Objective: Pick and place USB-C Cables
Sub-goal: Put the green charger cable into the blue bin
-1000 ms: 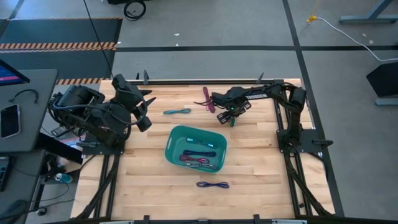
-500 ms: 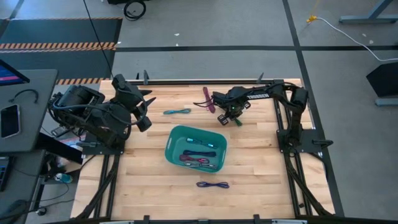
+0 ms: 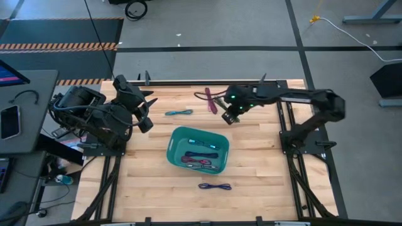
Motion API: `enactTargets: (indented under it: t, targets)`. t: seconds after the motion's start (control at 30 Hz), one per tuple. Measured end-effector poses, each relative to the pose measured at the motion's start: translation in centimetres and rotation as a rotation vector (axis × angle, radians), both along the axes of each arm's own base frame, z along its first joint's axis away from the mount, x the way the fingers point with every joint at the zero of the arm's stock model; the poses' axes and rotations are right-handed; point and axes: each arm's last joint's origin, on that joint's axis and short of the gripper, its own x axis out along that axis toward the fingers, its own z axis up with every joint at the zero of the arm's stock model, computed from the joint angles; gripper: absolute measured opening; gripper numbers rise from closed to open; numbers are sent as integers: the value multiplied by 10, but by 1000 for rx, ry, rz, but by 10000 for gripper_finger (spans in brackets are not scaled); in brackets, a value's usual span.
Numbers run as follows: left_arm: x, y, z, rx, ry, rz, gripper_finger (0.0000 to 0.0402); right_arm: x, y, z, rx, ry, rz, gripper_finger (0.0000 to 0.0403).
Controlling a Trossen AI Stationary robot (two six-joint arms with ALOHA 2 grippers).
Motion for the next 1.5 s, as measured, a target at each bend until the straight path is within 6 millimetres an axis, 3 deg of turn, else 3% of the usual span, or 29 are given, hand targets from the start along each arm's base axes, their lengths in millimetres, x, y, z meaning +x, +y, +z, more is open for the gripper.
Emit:
enactTargets:
  t: [0.23, 0.47, 0.8, 1.1, 1.5]
  targets:
    - [0, 0, 0, 0, 0, 0, 121, -4, 30, 52, 22, -398, 207, 23]
    - [0, 0, 0, -1, -1, 0, 121, 10, 45, 58, 60, -528, 325, 23]
    - [0, 0, 0, -5, -5, 3, 121, 52, 56, 28, 169, -437, 466, 23]
    - [0, 0, 0, -5, -4, 3, 121, 88, 56, -21, 230, -319, 596, 23]
    - [0, 0, 0, -5, -4, 3, 121, 97, 62, -92, 316, -8, 667, 23]
